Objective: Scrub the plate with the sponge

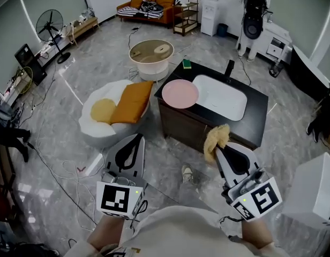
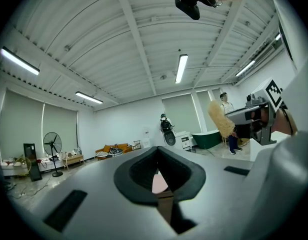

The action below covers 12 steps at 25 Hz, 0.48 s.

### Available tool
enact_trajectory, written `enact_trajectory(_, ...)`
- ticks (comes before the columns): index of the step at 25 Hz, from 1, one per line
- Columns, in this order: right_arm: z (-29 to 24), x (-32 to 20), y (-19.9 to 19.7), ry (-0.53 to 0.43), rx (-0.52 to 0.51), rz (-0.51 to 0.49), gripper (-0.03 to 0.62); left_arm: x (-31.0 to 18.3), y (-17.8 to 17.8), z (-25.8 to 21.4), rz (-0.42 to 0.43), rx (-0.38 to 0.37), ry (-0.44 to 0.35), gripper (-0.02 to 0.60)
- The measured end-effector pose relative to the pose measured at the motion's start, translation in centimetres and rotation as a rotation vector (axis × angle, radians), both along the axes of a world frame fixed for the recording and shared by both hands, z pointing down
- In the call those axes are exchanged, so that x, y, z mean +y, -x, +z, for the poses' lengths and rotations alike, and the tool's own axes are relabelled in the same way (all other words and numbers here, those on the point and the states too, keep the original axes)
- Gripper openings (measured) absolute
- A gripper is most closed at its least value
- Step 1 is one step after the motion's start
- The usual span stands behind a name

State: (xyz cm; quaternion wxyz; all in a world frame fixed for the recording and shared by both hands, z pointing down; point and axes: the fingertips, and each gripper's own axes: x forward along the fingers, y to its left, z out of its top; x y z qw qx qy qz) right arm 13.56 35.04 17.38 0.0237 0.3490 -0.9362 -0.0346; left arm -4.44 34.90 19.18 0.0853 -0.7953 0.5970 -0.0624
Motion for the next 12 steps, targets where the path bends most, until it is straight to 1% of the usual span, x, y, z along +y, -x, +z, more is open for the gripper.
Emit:
enact_trajectory(3, 0.5, -4.1, 0.1, -0.002, 0.019, -0.027, 0.046, -3.5, 0.1, 0.0, -0.019, 0.002, -0.002, 0.02)
enact_trajectory(8, 1.3, -11.5, 0.3, 0.009, 0.032, -0.068, 0.046, -10.6, 0.0, 0.9, -0.047, 0.031, 0.039, 0.02)
enact_trajectory(10, 1.8, -15.0, 0.1, 0.033, 0.024, -0.081, 0.046, -13.9, -0.7, 1.3, -0.05, 0.03, 0.059, 0.02)
enact_trajectory(12, 2.4, -18.6, -0.2, 0.071, 0.003, -0.095, 0.046, -17.1, -1.6, 1.6, -0.048, 0.013, 0.075, 0.02)
